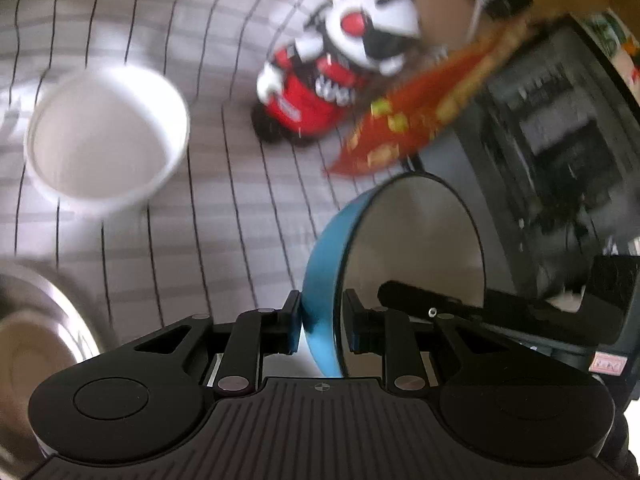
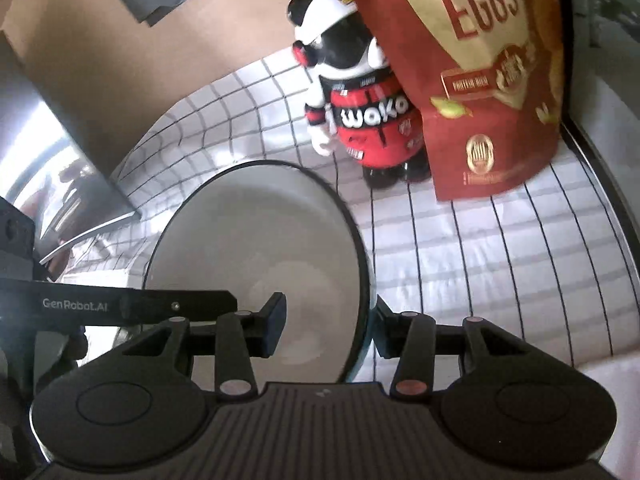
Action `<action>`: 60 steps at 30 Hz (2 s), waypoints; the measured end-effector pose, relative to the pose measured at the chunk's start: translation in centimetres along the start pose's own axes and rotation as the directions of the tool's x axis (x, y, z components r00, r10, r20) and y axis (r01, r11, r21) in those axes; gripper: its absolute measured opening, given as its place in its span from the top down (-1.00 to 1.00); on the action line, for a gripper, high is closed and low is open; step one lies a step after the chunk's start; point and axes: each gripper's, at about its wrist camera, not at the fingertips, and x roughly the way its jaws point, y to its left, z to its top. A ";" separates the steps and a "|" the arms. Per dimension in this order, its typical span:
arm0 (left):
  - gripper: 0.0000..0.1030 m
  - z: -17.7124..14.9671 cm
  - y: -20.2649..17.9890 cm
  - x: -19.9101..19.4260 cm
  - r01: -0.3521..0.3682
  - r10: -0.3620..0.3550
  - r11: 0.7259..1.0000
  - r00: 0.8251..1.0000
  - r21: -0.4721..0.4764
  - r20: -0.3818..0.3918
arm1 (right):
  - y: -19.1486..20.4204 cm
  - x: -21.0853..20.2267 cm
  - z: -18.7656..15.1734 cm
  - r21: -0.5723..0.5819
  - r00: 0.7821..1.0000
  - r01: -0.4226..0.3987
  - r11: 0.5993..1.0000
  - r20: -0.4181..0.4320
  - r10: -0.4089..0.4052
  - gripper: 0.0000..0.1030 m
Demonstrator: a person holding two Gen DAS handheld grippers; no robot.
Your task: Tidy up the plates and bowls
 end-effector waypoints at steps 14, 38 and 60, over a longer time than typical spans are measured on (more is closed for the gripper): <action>0.53 -5.9 2.6 1.7 -0.083 0.084 0.996 0.983 0.010 -0.161 | 1.0 1.9 -7.9 0.067 0.987 0.099 0.993 -0.135 -0.090 0.12; 0.55 -6.5 1.9 0.7 -0.143 0.152 0.987 0.979 0.077 -0.137 | 1.9 2.0 -8.0 -0.019 0.982 0.152 0.988 -0.111 -0.153 0.12; 0.28 -5.4 2.0 2.1 -0.263 0.277 0.946 0.960 0.190 -0.052 | -1.2 1.8 -9.9 0.126 0.981 0.172 0.977 -0.113 -0.158 0.04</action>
